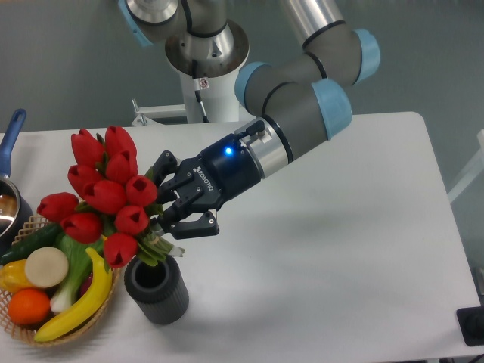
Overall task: Insert the flowers into the vase
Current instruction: 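Carry the tulips over the black vase, stems pointing down, then lower the tulip stems into the black vase opening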
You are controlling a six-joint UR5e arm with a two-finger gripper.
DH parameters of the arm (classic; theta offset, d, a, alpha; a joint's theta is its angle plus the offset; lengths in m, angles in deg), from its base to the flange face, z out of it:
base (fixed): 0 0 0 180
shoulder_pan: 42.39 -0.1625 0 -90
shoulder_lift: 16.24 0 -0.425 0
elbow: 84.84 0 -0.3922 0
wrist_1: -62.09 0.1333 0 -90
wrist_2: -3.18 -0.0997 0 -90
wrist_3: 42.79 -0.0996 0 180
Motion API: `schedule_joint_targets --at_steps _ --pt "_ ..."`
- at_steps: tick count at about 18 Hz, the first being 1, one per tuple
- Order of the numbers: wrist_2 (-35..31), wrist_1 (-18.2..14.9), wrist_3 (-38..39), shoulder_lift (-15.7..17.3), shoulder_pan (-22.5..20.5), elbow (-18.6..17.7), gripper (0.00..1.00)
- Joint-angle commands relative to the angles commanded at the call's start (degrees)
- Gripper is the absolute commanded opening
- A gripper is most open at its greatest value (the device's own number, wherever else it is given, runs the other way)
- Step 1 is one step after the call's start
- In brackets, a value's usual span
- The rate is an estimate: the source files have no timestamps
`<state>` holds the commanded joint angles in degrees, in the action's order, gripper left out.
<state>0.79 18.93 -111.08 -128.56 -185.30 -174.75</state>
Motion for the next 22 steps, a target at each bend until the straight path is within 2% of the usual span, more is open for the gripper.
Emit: schedule_joint_targets --at_steps 5,13,22 --pt "3.6 -0.1 -0.1 -2.2 0.0 0.1 0.33" --pt "3.7 -0.2 0.2 -4.8 0.2 2.7 0.33" --pt "3.7 -0.3 0.3 -6.4 0.9 3.5 0.33"
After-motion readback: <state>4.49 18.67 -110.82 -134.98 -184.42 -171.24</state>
